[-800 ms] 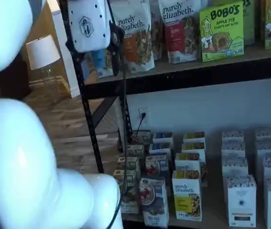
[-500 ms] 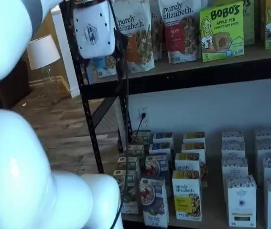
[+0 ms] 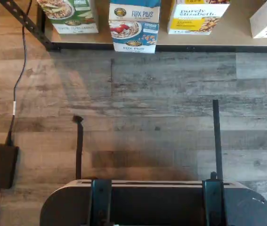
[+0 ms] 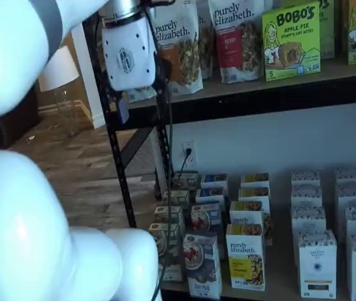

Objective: Pick up the blue and white box that is on the bottom shelf, the second box from the left

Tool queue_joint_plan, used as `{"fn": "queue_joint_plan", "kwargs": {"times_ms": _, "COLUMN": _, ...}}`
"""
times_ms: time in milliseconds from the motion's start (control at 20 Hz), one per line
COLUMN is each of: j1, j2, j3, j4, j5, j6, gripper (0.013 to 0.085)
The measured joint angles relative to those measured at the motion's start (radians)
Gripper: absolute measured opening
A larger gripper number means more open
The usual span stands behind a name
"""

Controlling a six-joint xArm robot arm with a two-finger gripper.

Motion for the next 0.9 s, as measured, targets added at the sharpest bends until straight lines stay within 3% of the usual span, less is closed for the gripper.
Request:
{"fn": "queue_joint_plan", "kwargs": {"times_ms": 300, "j1": 0.012, "j2": -0.018, "j3": 0.079, "j4": 0.012, "j5": -0.056, "j6": 0.014, "gripper": 0.085}}
{"fn": "queue_joint_plan", "kwargs": {"times_ms": 550, "j1": 0.038, "j2": -0.031, "j3": 0.162, "j4": -0.022, "j5": -0.12, "j6": 0.033, "gripper": 0.085}}
{"fn": "queue_joint_plan", "kwargs": {"times_ms": 900, "j1": 0.032, "j2": -0.046, "j3": 0.286, "j4": -0.023, "j5": -0.243, "j6": 0.028, "gripper": 0.085}}
